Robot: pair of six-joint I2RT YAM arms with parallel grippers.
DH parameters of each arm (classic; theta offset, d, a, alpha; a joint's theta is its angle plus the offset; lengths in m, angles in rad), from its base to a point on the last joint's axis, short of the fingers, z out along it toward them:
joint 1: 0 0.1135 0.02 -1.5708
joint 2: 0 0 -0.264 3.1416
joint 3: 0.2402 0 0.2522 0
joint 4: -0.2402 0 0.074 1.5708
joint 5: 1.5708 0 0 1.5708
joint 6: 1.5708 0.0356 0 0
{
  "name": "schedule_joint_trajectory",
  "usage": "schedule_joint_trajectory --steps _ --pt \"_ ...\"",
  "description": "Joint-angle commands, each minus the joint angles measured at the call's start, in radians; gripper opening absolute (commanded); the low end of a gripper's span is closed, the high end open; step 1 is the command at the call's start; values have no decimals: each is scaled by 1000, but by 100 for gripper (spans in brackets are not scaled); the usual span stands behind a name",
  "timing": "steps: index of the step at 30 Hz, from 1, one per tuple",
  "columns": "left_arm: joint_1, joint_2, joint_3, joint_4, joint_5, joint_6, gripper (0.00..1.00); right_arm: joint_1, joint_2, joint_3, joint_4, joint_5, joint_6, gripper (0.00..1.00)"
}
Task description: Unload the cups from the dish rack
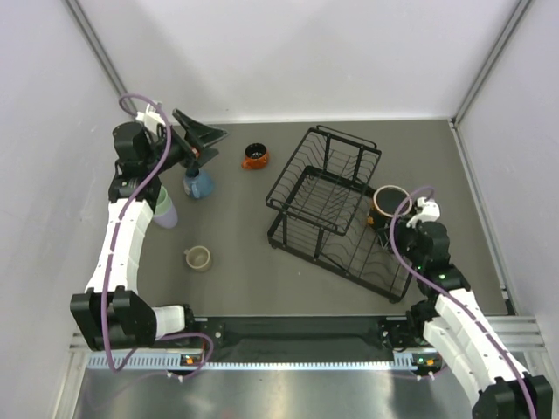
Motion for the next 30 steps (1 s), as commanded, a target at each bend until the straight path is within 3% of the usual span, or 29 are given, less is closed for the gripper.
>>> schedule_joint_trajectory --steps 1,3,6,10,18,30 --pt "4 -52 -21 64 23 0 99 -1 9 49 -126 91 62 21" --pt "4 -58 -39 68 36 -7 99 -2 19 87 -207 149 91 29" --pt "3 -77 -60 68 45 2 99 1 65 168 -319 184 94 51" --pt "4 -109 -74 47 39 23 99 7 157 259 -407 220 97 61" --pt "3 -120 -117 88 56 10 99 24 346 399 -522 358 154 64" --pt "0 -158 -114 110 51 -27 99 114 449 333 -378 395 232 54"
